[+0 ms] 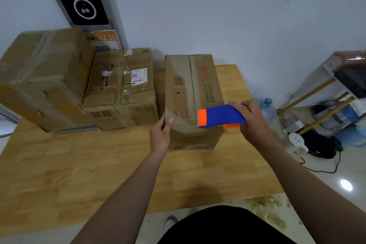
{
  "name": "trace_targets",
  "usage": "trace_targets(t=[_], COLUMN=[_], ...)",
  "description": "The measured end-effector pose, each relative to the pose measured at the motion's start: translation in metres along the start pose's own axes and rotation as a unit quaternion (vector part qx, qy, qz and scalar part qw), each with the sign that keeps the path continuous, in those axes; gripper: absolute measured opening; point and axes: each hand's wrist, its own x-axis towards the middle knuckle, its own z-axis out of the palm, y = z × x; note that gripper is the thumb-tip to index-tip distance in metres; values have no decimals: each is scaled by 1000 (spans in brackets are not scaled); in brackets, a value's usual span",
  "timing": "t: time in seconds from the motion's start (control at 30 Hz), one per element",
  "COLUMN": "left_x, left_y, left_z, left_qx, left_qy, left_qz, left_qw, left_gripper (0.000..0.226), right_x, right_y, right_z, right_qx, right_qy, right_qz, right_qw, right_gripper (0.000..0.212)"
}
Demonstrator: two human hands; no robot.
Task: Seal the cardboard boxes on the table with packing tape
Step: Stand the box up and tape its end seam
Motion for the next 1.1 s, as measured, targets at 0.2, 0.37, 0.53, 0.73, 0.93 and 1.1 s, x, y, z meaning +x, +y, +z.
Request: trace_targets(t=[0.2,0.37,0.53,0.73,0.93,1.1], left_x=[1,2,13,12,14,15], left_y=[-6,10,36,40,34,34], left_z=[-1,16,44,65,59,57], left_qx=[31,380,495,472,471,493], left_qy=[-9,109,67,65,71,48], left_qz=[15,113,152,160,141,129], left_qw=[999,912,853,864,868,859], left_gripper=[54,70,83,71,65,69], right_x=[-1,1,3,5,7,8], right_y=[0,7,6,14,13,23], right_z=[-1,-3,-5,-8,-7,-18], right_qx=[15,17,11,15,14,-26], right_qy=[-13,-35,-44,-56,-69,-94], right_qz=[6,-3,-13,-14,-40,-93], right_qw=[1000,999,999,998,997,991], right_gripper=[59,64,64,65,69,86])
